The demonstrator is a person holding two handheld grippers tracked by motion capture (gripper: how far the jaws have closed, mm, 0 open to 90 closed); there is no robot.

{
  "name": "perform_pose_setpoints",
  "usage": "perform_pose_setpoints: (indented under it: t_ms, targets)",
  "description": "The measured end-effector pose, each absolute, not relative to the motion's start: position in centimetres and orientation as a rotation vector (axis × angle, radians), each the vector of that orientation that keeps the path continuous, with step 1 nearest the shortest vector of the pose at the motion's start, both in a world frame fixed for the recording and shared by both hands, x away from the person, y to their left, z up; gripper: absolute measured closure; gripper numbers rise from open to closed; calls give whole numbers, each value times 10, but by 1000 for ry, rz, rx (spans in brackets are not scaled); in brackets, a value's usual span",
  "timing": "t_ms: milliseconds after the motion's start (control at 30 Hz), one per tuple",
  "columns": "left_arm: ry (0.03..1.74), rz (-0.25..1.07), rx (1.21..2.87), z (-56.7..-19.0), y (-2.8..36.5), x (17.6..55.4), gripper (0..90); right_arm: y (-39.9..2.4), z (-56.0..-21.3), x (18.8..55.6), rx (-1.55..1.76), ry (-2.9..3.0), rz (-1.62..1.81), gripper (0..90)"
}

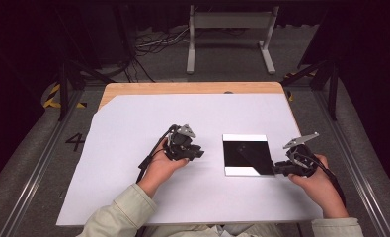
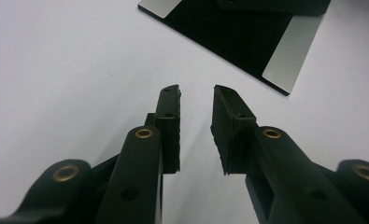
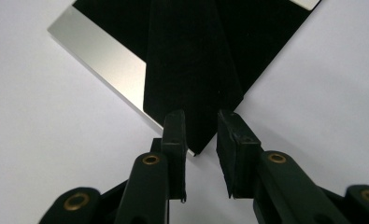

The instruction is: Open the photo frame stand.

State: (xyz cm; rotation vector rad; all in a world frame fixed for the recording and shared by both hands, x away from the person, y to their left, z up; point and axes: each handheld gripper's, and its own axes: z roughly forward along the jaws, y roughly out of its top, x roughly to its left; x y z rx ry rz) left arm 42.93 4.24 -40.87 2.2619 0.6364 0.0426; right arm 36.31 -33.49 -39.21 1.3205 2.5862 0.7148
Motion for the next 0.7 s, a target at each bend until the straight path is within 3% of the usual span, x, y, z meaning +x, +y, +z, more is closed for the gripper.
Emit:
perform_pose_setpoints:
  t_ms: [700]
  targets:
    - [646, 31, 2266, -411, 43, 431, 723, -333, -404, 365, 1377, 2684, 555, 709]
